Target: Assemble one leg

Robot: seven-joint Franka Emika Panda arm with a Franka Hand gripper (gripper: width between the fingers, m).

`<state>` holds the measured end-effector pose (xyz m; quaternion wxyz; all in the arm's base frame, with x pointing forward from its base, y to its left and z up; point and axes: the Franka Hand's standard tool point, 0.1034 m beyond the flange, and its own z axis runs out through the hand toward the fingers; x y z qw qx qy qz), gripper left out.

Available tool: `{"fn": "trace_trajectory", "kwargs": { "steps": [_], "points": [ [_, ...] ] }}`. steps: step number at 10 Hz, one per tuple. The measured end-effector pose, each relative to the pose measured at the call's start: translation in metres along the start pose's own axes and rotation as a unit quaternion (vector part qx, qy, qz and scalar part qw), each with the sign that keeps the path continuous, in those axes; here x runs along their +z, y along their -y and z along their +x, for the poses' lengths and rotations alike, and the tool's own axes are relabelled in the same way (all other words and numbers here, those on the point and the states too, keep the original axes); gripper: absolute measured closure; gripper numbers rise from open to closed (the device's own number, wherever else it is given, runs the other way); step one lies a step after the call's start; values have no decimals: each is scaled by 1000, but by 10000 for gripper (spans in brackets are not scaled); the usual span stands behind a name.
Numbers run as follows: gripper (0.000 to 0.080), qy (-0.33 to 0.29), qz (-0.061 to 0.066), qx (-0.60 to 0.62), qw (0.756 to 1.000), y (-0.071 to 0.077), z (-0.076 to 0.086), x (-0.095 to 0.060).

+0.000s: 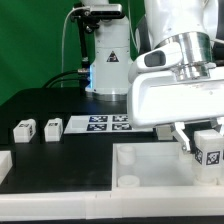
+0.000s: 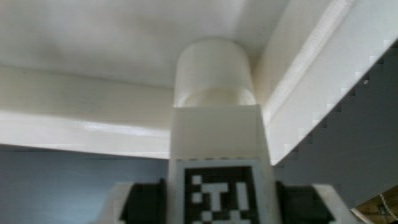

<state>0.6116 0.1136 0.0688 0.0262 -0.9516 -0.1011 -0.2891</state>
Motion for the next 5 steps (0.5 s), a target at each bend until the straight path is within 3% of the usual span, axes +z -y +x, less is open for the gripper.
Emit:
{"fn": "trace_trajectory", "kwargs": {
  "steps": [2, 3, 4, 5],
  "points": [
    [508, 2, 0, 0, 1000, 0, -1, 1],
    [314, 2, 0, 0, 1000, 0, -1, 1],
    [204, 2, 0, 0, 1000, 0, -2, 1],
    [165, 3, 0, 0, 1000, 0, -2, 1]
  ]
}}
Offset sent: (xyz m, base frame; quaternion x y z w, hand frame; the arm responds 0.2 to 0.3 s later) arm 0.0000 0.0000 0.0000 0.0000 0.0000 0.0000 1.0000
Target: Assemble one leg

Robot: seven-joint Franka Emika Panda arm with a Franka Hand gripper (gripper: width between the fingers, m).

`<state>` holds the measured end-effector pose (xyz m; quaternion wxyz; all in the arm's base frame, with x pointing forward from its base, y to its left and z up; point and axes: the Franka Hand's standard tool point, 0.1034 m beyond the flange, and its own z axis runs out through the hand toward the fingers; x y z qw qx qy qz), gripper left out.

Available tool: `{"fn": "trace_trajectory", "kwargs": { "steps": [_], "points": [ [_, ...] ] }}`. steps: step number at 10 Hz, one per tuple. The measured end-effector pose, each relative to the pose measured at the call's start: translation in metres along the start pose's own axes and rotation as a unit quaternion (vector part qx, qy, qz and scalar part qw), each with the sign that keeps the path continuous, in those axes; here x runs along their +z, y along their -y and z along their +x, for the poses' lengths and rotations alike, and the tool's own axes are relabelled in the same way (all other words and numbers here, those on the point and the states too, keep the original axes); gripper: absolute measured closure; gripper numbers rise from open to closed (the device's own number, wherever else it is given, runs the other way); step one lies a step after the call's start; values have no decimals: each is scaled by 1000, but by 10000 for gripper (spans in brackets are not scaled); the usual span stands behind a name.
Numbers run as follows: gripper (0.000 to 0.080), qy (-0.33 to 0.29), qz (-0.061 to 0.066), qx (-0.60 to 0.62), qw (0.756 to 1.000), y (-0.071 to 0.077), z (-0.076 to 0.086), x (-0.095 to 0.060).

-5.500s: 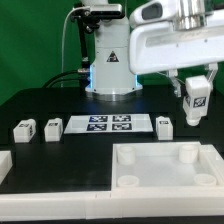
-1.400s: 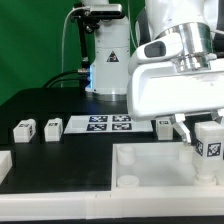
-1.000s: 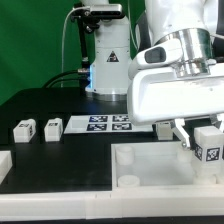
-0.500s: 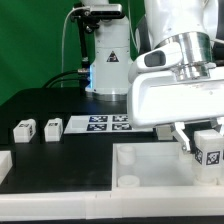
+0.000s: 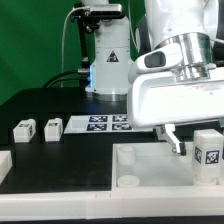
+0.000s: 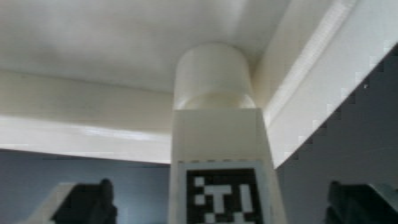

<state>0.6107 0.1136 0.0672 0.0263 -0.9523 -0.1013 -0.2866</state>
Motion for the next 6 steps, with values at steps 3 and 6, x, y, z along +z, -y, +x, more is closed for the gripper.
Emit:
{"fn": "trace_trajectory", "kwargs": {
  "steps": [3, 6],
  "points": [
    [153, 0, 0, 0, 1000, 0, 0, 0],
    [150, 11, 3, 4, 1000, 2, 7, -8]
  ]
}}
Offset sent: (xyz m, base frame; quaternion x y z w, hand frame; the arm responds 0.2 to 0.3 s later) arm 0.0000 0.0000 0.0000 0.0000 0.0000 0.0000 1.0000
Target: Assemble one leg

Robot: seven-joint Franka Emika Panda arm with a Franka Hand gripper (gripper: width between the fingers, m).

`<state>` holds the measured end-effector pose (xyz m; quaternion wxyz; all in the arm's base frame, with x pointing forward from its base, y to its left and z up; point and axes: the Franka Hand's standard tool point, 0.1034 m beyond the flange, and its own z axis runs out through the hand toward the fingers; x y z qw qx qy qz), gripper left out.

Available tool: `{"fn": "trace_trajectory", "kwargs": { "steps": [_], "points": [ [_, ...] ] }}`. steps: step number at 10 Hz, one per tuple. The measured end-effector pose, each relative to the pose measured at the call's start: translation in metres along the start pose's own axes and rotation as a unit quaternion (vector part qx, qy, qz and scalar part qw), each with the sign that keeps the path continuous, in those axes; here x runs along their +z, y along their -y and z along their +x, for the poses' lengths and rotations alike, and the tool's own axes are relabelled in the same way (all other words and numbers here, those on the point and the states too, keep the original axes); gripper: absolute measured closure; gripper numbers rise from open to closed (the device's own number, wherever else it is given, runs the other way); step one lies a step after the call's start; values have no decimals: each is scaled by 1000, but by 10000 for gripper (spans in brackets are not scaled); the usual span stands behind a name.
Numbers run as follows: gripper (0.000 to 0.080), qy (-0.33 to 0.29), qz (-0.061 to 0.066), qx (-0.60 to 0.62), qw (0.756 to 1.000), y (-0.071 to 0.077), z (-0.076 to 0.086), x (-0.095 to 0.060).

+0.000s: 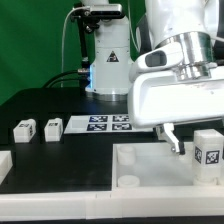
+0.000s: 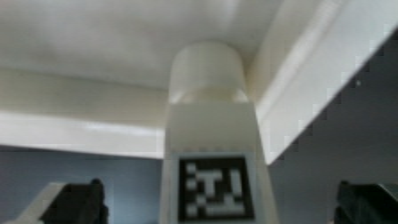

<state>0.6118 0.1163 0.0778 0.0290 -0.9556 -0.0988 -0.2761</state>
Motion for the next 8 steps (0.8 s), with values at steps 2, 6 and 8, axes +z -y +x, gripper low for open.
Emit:
{"fn": "trace_trajectory", "kwargs": {
  "steps": [2, 6, 8],
  "points": [
    [150, 19, 3, 2, 1000, -4, 16, -16],
    [150, 169, 29, 21, 985, -9, 20, -13],
    [150, 255, 43, 38, 965, -5, 17, -5]
  ]
}}
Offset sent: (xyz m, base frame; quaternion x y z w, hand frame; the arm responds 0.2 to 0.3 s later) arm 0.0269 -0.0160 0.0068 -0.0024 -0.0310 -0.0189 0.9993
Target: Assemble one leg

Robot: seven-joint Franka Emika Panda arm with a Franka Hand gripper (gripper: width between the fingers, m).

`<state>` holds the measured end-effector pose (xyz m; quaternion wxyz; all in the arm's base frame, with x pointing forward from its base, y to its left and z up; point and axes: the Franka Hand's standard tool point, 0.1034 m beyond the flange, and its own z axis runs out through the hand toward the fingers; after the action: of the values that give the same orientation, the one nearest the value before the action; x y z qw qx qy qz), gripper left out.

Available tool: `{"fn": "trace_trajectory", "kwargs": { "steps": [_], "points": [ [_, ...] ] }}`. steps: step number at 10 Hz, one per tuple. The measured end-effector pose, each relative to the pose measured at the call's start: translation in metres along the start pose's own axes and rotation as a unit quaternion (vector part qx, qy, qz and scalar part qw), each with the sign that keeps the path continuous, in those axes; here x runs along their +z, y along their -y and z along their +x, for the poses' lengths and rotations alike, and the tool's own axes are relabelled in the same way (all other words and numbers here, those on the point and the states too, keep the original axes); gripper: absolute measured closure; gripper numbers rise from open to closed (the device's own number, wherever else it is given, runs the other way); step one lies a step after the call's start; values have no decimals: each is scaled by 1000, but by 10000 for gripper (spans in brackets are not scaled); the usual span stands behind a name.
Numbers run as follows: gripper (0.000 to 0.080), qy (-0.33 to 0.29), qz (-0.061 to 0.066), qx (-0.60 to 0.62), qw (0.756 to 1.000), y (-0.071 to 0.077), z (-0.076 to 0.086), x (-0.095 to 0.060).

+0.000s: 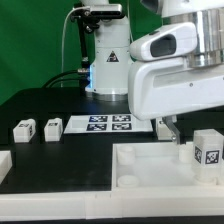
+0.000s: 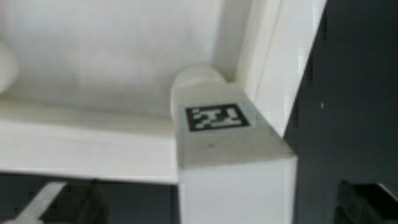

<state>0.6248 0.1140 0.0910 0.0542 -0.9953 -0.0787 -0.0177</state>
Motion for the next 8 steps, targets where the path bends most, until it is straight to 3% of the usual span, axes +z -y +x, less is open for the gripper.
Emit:
{"fn": "trace_trajectory", "kwargs": {
  "steps": [1, 2, 5, 6, 7, 8],
  "points": [
    [150, 59, 5, 4, 998, 3, -7, 4],
    [150, 71, 8, 3, 997, 3, -1, 7],
    [150, 53, 6, 1, 999, -4, 1, 12],
    [283, 53, 6, 1, 999, -4, 1, 12],
    [283, 53, 6, 10, 999, -4, 1, 12],
    [423, 54, 5, 18, 998, -4, 1, 12]
  ]
}}
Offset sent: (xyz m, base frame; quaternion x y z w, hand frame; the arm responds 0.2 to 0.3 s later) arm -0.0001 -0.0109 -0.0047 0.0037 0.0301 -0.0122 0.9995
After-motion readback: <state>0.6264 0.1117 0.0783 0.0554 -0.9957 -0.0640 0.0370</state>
